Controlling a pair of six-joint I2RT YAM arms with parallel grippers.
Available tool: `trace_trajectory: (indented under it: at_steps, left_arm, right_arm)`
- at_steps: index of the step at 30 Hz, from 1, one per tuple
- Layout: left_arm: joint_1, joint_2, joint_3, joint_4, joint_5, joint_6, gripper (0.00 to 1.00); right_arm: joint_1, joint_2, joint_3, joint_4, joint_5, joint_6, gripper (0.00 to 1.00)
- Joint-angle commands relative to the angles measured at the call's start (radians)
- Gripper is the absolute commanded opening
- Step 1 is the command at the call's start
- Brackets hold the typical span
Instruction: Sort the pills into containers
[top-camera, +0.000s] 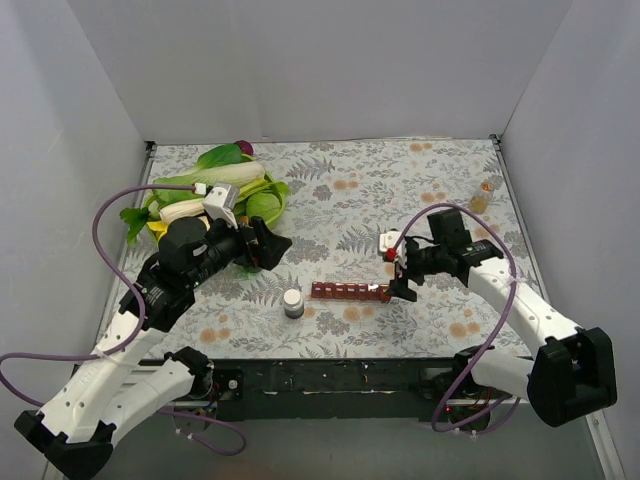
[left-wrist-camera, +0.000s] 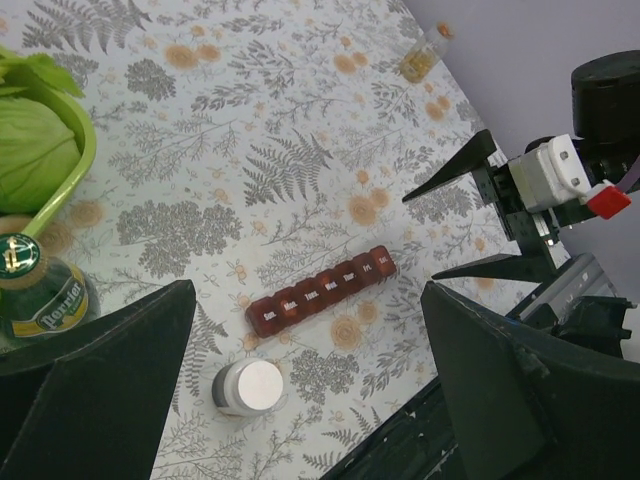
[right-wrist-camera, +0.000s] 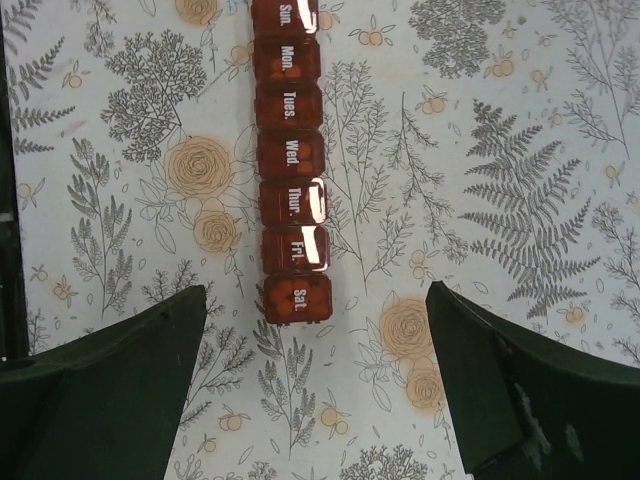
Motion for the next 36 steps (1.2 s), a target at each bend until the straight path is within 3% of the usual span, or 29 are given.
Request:
trace_trajectory:
  at_steps: [1,5,13,28,34,36]
  left_arm:
    - [0.007,-0.023,-0.039,0.001,0.034,-0.033,0.98]
    - [0.006,-0.032,-0.064,0.009,0.047,-0.056,0.98]
    - [0.007,-0.021,-0.062,0.017,0.058,-0.054,0.98]
    - [0.006,-0.054,-0.108,0.030,0.067,-0.107,0.98]
    - [0.007,-0.035,-0.134,0.064,0.153,-0.107,0.98]
    - [0.006,-0.023,-0.147,0.096,0.211,-0.081,0.98]
  right_arm:
    - [0.117,0.031,-0.045,0.127,0.133,-0.080,0.98]
    - [0.178,0.124,-0.051,0.194,0.247,-0.064,0.98]
    - [0.299,0.268,-0.053,0.243,0.275,-0.052,0.94]
    - [0.376,0.423,0.005,0.257,0.348,0.026,0.53]
    - [0.373,0.425,-0.005,0.256,0.382,0.049,0.31]
    - [0.366,0.404,-0.025,0.254,0.396,0.046,0.28]
